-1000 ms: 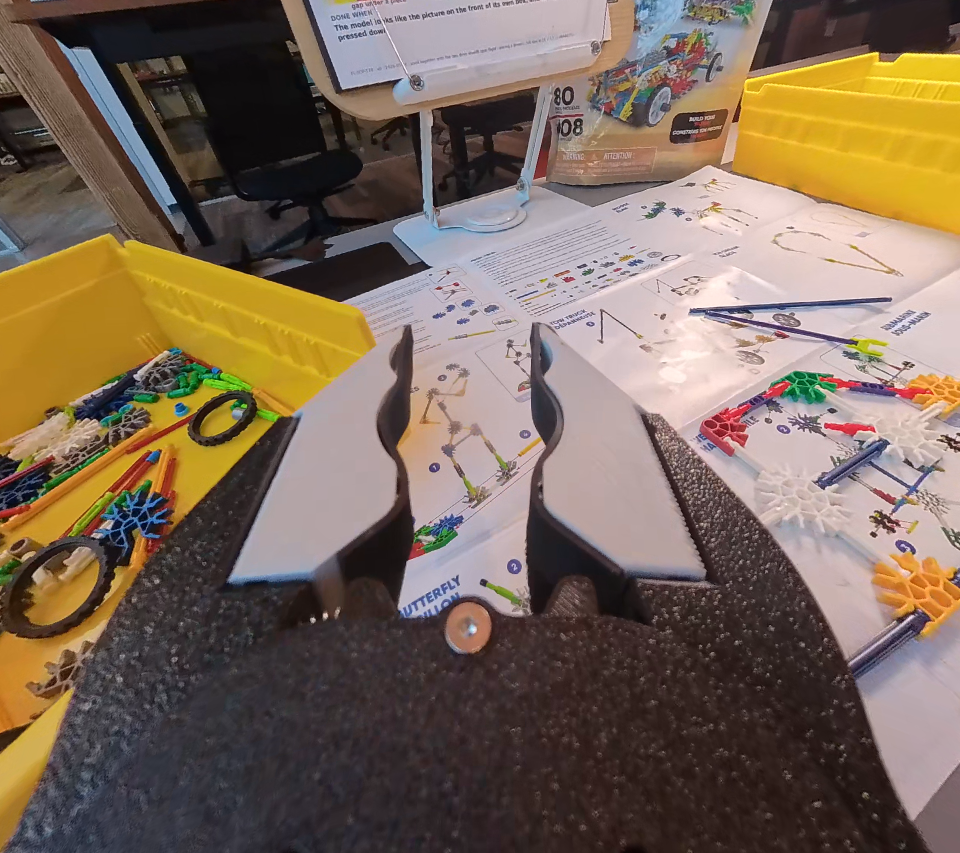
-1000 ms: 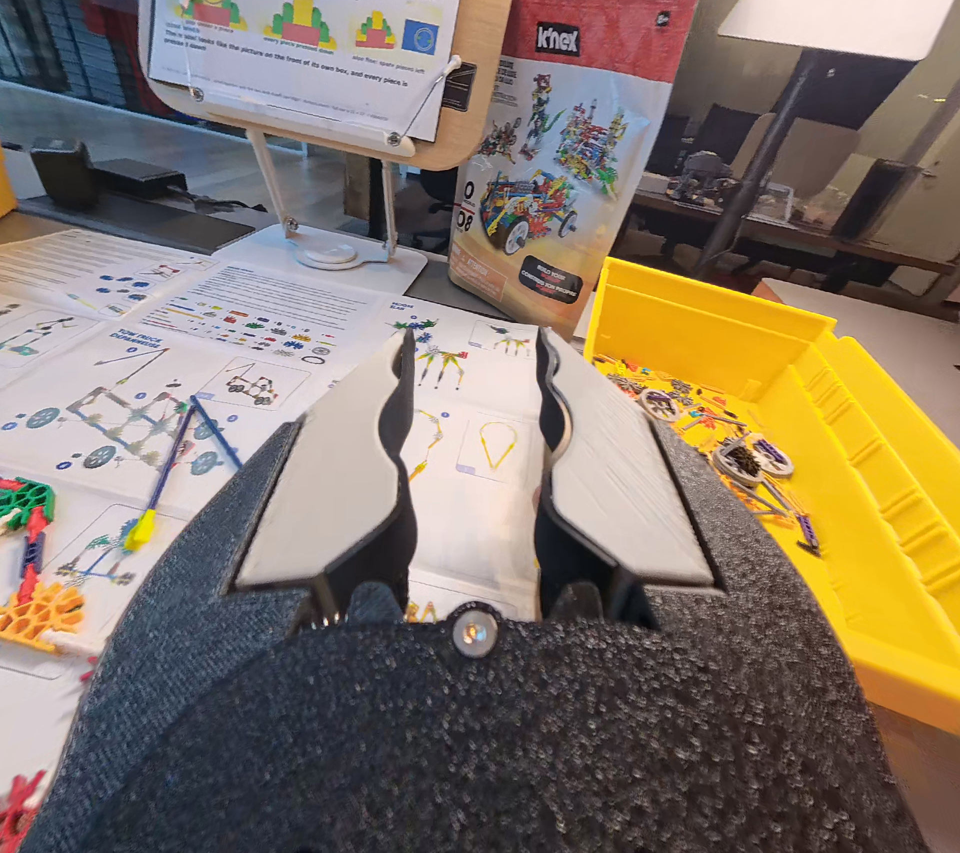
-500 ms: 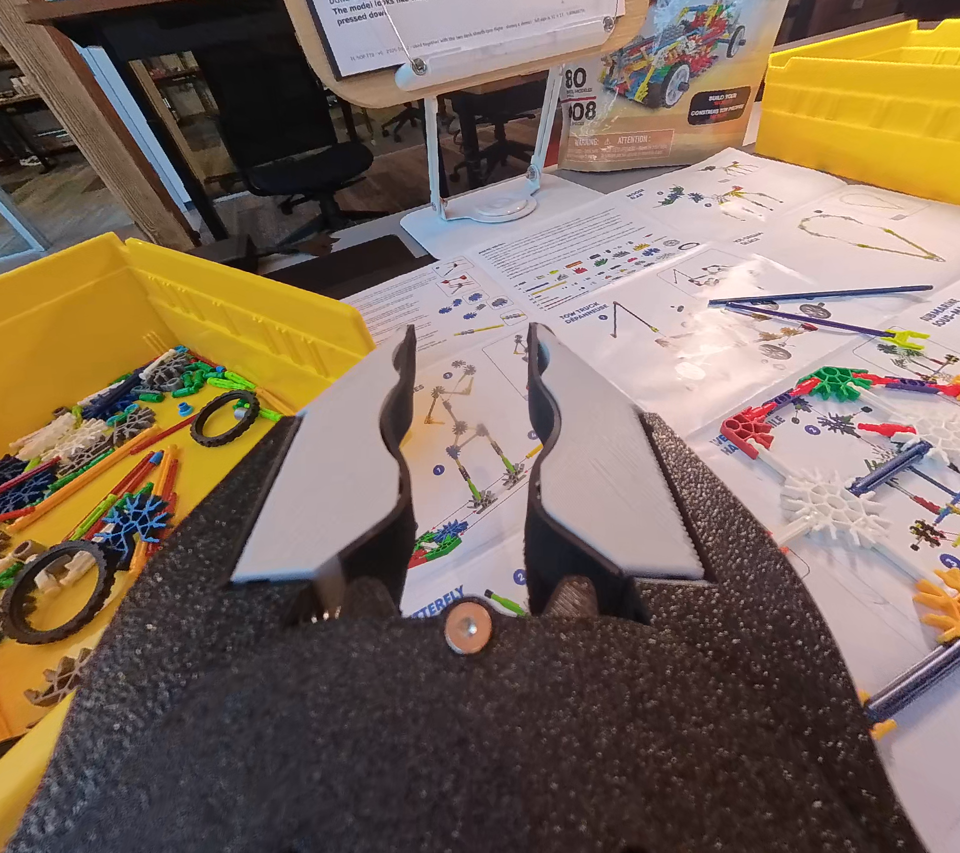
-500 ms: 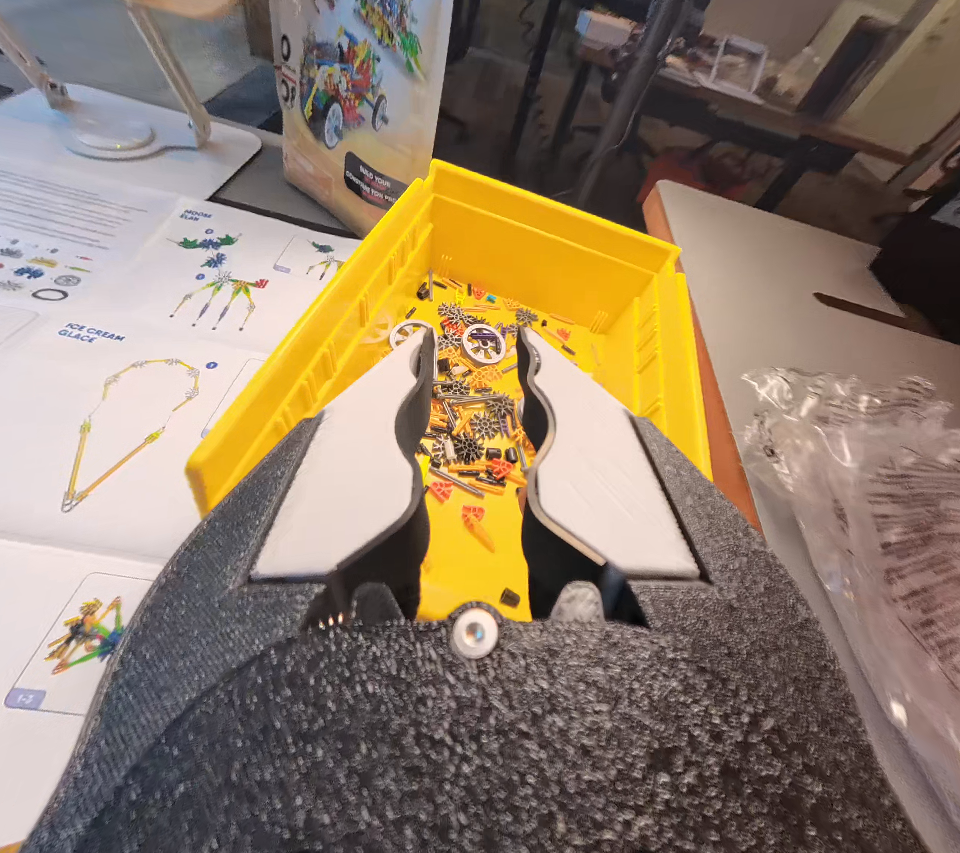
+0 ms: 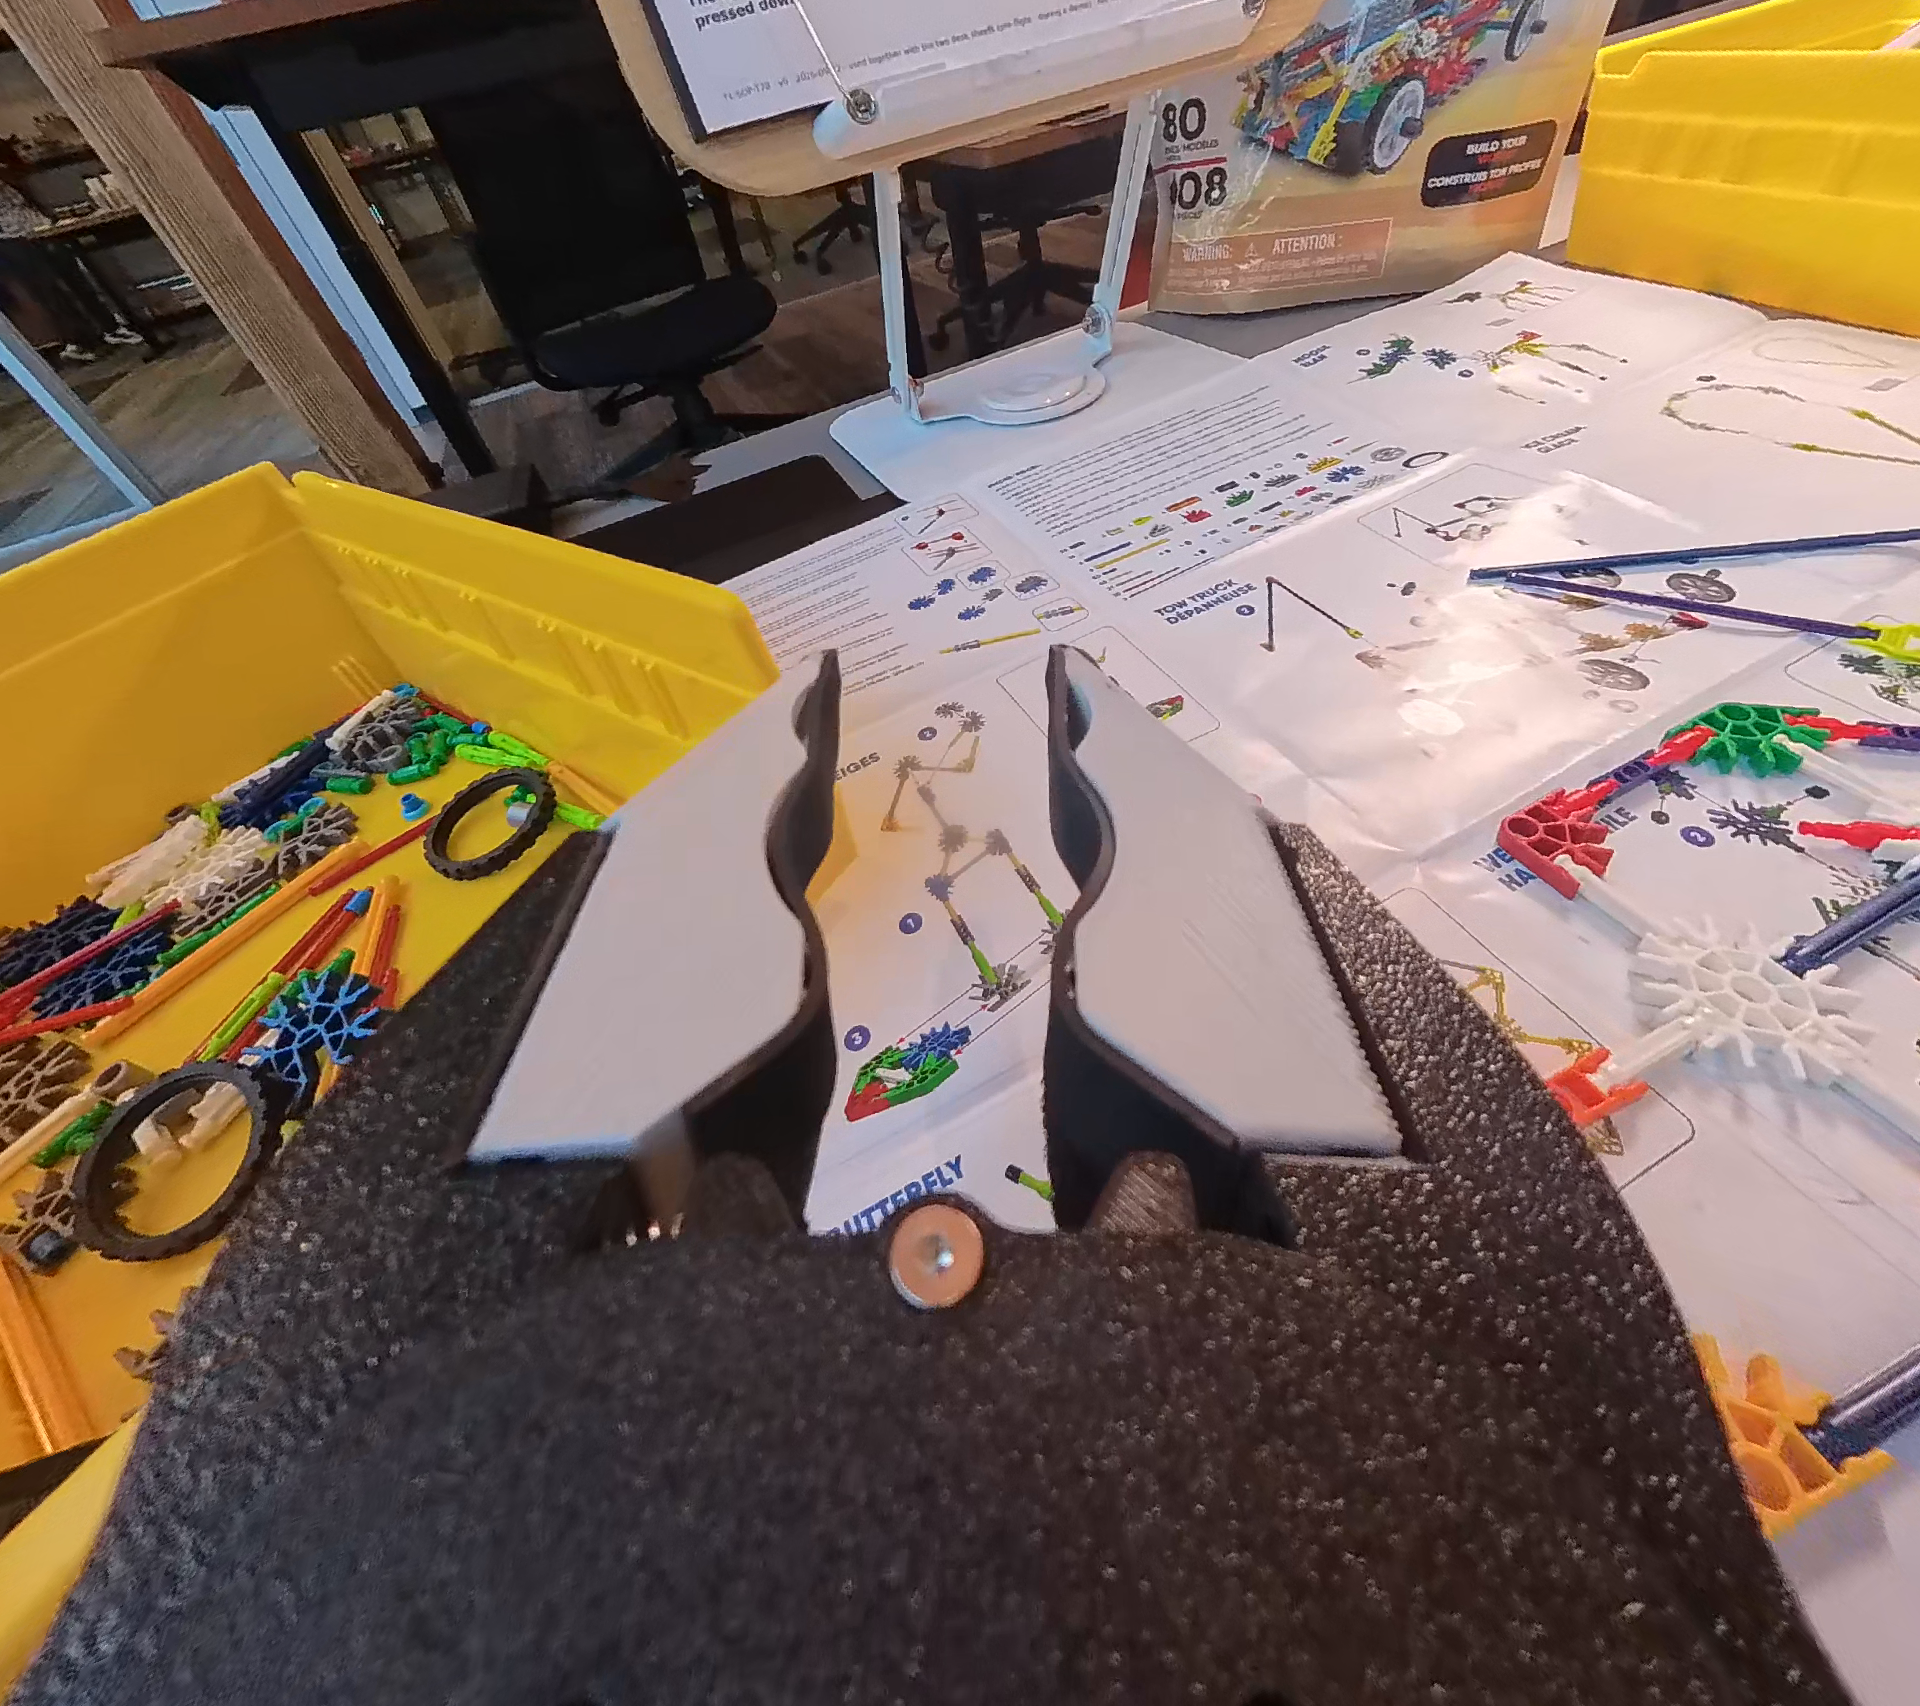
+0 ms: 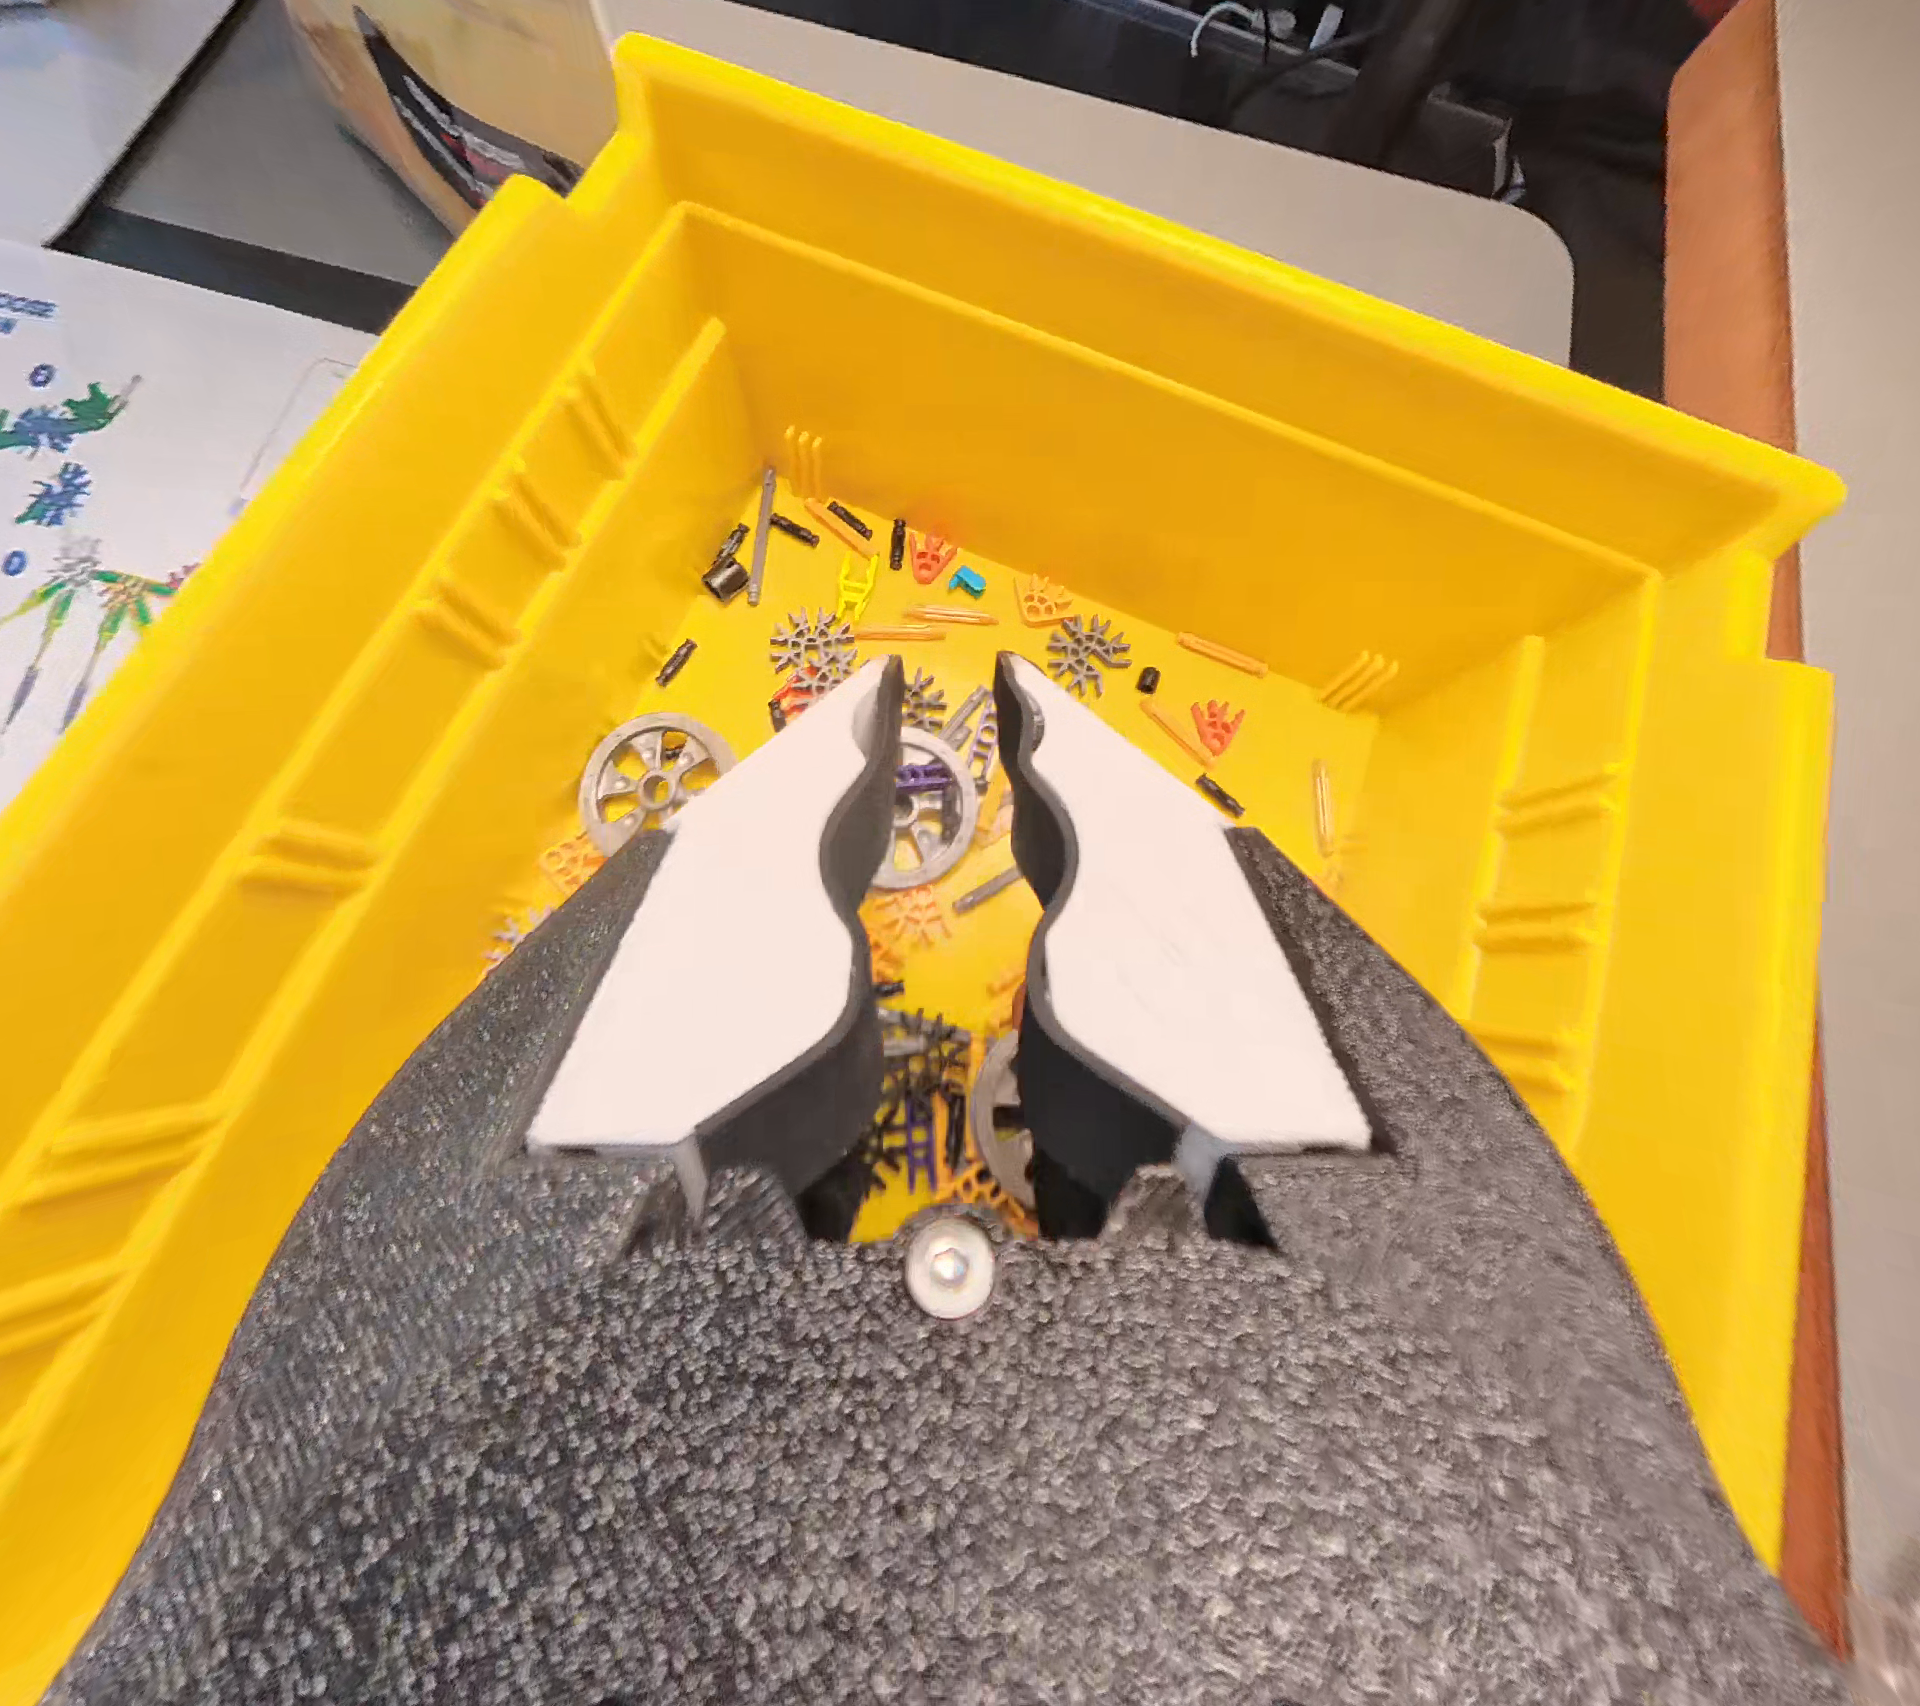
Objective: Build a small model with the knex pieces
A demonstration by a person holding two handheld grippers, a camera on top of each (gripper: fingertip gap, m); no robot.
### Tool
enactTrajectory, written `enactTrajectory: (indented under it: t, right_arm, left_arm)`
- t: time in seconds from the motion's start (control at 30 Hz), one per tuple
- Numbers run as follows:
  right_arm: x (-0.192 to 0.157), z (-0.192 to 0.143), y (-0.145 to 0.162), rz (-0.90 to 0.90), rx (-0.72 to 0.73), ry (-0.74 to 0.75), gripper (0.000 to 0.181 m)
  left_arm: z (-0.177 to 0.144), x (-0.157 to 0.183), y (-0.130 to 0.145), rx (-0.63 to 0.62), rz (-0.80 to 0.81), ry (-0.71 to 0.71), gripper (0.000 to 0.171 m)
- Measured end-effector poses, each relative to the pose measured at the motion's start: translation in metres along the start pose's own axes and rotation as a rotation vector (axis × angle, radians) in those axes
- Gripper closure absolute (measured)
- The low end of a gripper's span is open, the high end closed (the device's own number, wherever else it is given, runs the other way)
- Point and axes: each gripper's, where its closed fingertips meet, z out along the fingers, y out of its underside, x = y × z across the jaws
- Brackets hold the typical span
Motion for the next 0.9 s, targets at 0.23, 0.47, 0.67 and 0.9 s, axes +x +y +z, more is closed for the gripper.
enactTrajectory:
  t: [0.23,0.47,0.67,0.9]
  right_arm:
    - [0.023,0.049,0.009,-0.011,-0.134,0.047,0.165]
    - [0.030,0.063,0.014,-0.032,-0.217,0.036,0.164]
    - [0.027,0.068,0.017,-0.030,-0.261,-0.003,0.165]
    - [0.023,0.069,0.018,-0.006,-0.267,-0.043,0.174]
  left_arm:
    - [0.001,-0.001,0.003,-0.006,-0.005,0.012,0.134]
    - [0.000,-0.002,0.002,0.007,-0.041,0.035,0.135]
    - [0.000,-0.001,0.002,0.009,-0.067,0.063,0.135]
    - [-0.001,-0.001,0.002,0.016,-0.081,0.074,0.135]
